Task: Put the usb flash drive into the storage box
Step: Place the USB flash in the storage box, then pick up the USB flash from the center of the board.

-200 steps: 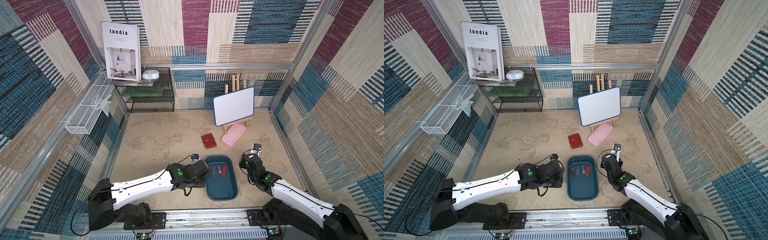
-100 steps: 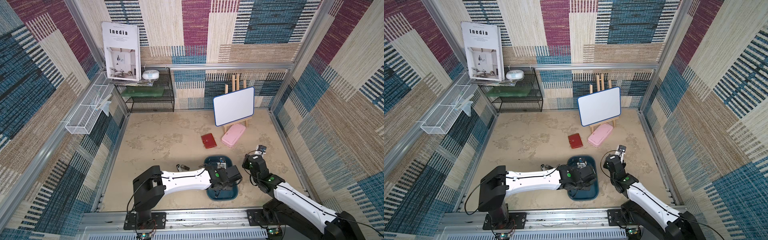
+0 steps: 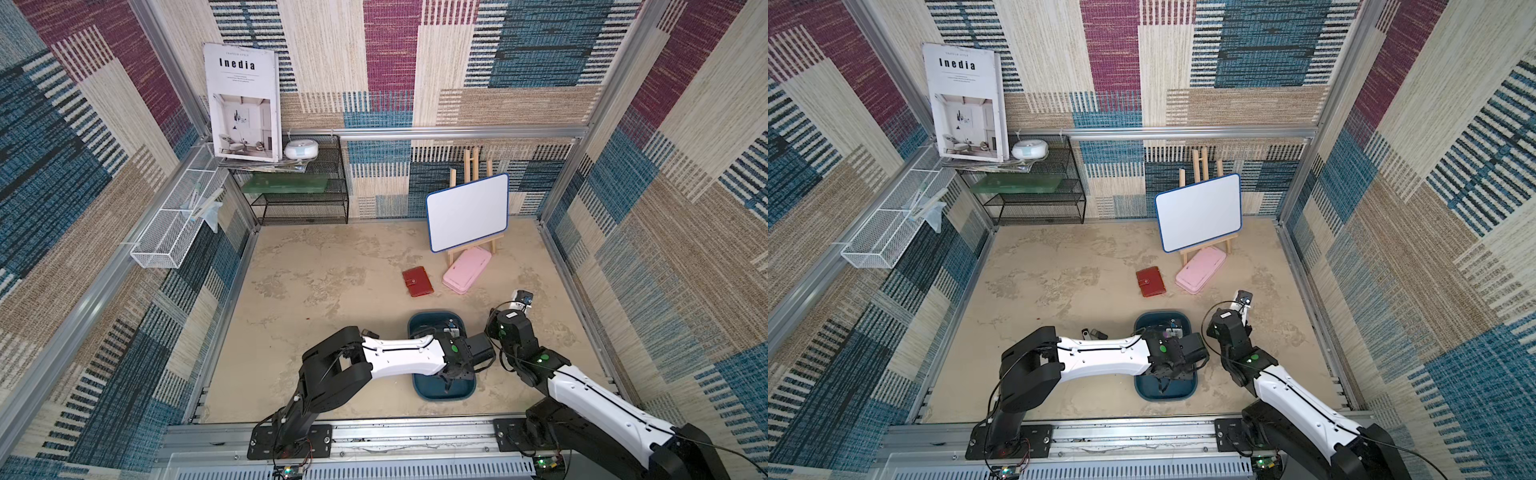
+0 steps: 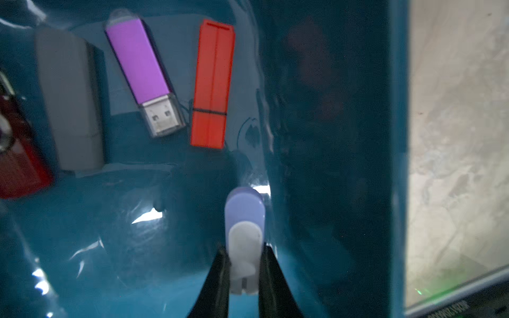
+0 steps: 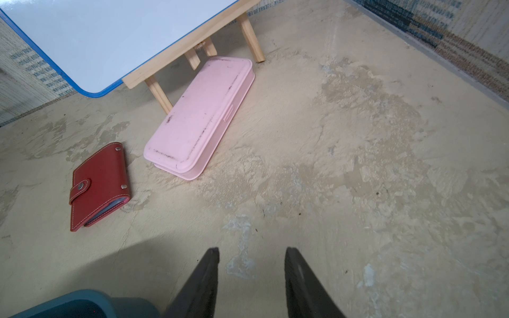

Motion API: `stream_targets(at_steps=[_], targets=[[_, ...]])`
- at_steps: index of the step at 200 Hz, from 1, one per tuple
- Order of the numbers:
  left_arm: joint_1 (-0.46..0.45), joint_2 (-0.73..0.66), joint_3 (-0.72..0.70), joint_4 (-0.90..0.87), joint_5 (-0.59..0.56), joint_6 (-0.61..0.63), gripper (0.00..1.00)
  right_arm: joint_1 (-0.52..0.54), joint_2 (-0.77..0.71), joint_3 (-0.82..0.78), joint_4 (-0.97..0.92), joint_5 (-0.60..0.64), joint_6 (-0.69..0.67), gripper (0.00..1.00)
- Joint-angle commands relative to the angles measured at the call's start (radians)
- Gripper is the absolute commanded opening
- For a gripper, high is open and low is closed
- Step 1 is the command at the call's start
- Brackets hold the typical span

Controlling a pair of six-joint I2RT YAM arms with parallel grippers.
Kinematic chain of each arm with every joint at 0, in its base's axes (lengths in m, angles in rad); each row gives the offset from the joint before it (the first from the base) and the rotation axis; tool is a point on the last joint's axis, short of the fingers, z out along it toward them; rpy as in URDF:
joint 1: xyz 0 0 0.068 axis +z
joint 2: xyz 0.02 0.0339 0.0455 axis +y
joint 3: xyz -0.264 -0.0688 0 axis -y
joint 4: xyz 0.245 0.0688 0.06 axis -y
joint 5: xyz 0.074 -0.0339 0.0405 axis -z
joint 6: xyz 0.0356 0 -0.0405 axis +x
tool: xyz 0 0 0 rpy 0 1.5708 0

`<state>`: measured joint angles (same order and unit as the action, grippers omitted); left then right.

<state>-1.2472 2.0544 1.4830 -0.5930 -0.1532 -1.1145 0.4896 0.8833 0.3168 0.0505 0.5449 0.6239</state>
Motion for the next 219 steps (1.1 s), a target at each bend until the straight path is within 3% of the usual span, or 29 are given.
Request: stream_targets(at_steps=[1,74,95,133,159,172,194,219], targets=[[0.000,0.006,0.010,-0.013,0.006,-0.001,0.18,-0.002,0.002,-0.002,0.017,0.000,0.006,0.44],[0.002,-0.009,-0.008,0.000,0.013,0.007,0.39,-0.002,0.006,-0.001,0.021,-0.010,0.003,0.44],[0.000,-0.037,-0.006,-0.012,0.005,0.021,0.40,-0.002,0.003,-0.001,0.019,-0.010,0.000,0.44],[0.000,-0.176,-0.019,-0.083,-0.068,0.076,0.40,-0.003,-0.009,-0.002,0.020,-0.021,-0.010,0.44],[0.019,-0.349,-0.093,-0.179,-0.167,0.106,0.40,-0.002,-0.026,0.000,0.035,-0.045,-0.038,0.44],[0.055,-0.472,-0.178,-0.199,-0.190,0.118,0.40,-0.002,-0.035,0.022,0.026,-0.090,-0.122,0.44],[0.169,-0.712,-0.333,-0.258,-0.197,0.153,0.40,-0.002,-0.033,0.056,0.028,-0.114,-0.131,0.45],[0.409,-0.977,-0.467,-0.334,-0.110,0.260,0.44,0.005,0.007,0.134,0.034,-0.335,-0.174,0.43]])
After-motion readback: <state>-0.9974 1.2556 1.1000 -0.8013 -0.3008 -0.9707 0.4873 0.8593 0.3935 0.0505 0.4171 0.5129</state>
